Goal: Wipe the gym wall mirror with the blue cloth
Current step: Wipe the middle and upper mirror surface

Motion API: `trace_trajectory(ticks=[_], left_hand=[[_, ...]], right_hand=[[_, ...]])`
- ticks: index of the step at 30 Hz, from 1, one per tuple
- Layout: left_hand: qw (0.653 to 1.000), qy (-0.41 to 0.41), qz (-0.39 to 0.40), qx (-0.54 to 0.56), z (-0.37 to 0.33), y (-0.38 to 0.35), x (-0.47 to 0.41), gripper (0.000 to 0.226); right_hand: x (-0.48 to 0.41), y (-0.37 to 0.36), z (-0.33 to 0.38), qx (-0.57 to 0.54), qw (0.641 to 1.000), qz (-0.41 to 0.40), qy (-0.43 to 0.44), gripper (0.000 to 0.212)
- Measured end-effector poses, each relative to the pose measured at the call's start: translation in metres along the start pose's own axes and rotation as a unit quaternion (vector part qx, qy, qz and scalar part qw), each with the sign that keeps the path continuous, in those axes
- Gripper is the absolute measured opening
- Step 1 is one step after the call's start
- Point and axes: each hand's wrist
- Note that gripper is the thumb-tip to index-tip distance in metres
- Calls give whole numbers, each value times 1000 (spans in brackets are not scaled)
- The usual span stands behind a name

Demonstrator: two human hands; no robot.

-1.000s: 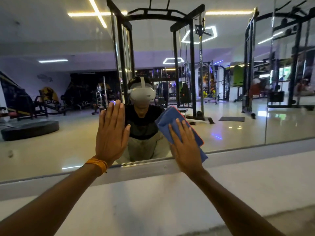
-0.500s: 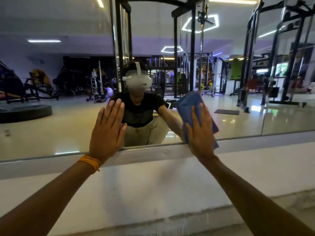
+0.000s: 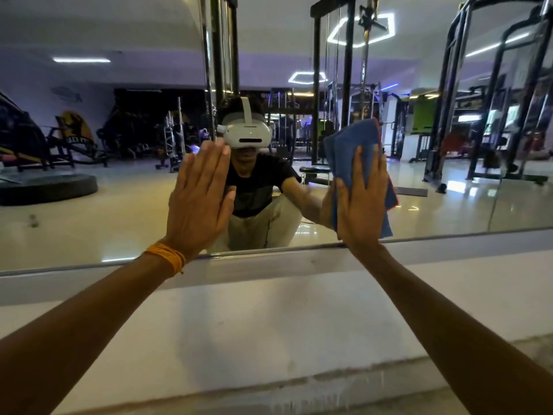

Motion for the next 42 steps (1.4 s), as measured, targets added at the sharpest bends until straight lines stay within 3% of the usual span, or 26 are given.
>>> trace_trajectory(ticks=[2, 7, 9, 13, 16, 18, 20, 22, 24, 26, 28, 30, 33, 36, 38, 41, 42], left_hand=[[1000, 15, -15, 2, 13, 5, -19, 68], [999, -5, -19, -32, 42, 15, -66, 72], [999, -27, -18, -32, 44, 18, -83, 73], [999, 2, -41, -33, 53, 28, -129, 74], [998, 26, -46, -43, 69, 40, -159, 74], [998, 19, -35, -49, 82, 48, -167, 75], [998, 8, -34, -58, 89, 50, -165, 75], [997, 6, -41, -61, 88, 49, -161, 74], [997, 7, -45, -54, 86, 48, -160, 73], [998, 15, -50, -44, 87, 51, -164, 72], [997, 40, -61, -37, 94, 60, -179, 73], [995, 62, -69, -36, 102, 73, -200, 74], [992, 99, -78, 4, 115, 86, -223, 74], [991, 103, -89, 2, 127, 82, -223, 72], [992, 89, -90, -10, 131, 79, -217, 71], [991, 87, -98, -17, 129, 75, -210, 70], [991, 87, -103, -21, 127, 73, -210, 69]], right_hand=[[-3, -12, 28, 15, 1000, -23, -9, 63], [-28, -26, 55, 56, 982, 8, 179, 66], [-70, -14, 55, 56, 977, 6, 208, 66], [-164, 13, 59, -18, 993, -30, 112, 60], [-167, 7, 82, -31, 998, -53, 29, 60], [-149, 0, 92, 12, 989, -33, 147, 60], [-152, 3, 80, 78, 944, -6, 322, 60], [-185, 13, 56, 115, 900, 15, 421, 59], [-228, 25, 45, 112, 917, 18, 382, 60], [-269, 38, 52, 66, 975, 0, 213, 60], [-289, 44, 79, 19, 996, -43, 69, 62], [-279, 33, 116, 8, 993, -49, 106, 65], [-244, 5, 139, 52, 941, 18, 335, 61], [-278, 14, 124, 73, 908, 34, 411, 61], [-320, 21, 121, 47, 917, -5, 395, 61], [-362, 24, 137, -20, 983, -79, 165, 59], [-357, 18, 148, -39, 988, -92, 114, 60]])
Point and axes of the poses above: each hand's wrist, its own x-axis away from the middle knuckle, its own y-axis out of the back of the hand, z = x × y, and after that the axes turned 5 degrees about x, right-handed
